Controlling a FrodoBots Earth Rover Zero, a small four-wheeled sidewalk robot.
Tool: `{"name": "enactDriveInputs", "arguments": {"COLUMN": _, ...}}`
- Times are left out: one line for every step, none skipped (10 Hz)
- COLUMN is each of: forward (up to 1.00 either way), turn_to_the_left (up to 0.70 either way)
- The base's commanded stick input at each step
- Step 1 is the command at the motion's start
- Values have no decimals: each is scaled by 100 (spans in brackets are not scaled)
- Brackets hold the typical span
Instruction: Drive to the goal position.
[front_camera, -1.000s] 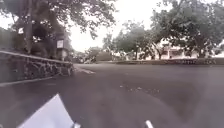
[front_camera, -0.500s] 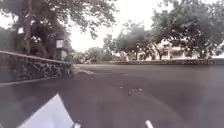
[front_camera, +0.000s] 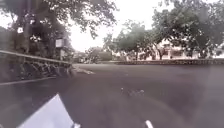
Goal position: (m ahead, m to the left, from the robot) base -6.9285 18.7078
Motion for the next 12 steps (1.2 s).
{"name": "enactDriveInputs", "arguments": {"forward": 20, "turn_to_the_left": 0}}
{"name": "enactDriveInputs", "arguments": {"forward": 20, "turn_to_the_left": 0}}
{"name": "enactDriveInputs", "arguments": {"forward": 20, "turn_to_the_left": 0}}
{"name": "enactDriveInputs", "arguments": {"forward": 20, "turn_to_the_left": 0}}
{"name": "enactDriveInputs", "arguments": {"forward": 20, "turn_to_the_left": 0}}
{"name": "enactDriveInputs", "arguments": {"forward": 20, "turn_to_the_left": 0}}
{"name": "enactDriveInputs", "arguments": {"forward": 20, "turn_to_the_left": 0}}
{"name": "enactDriveInputs", "arguments": {"forward": 20, "turn_to_the_left": 0}}
{"name": "enactDriveInputs", "arguments": {"forward": 20, "turn_to_the_left": 0}}
{"name": "enactDriveInputs", "arguments": {"forward": 20, "turn_to_the_left": 0}}
{"name": "enactDriveInputs", "arguments": {"forward": 20, "turn_to_the_left": 0}}
{"name": "enactDriveInputs", "arguments": {"forward": 20, "turn_to_the_left": 0}}
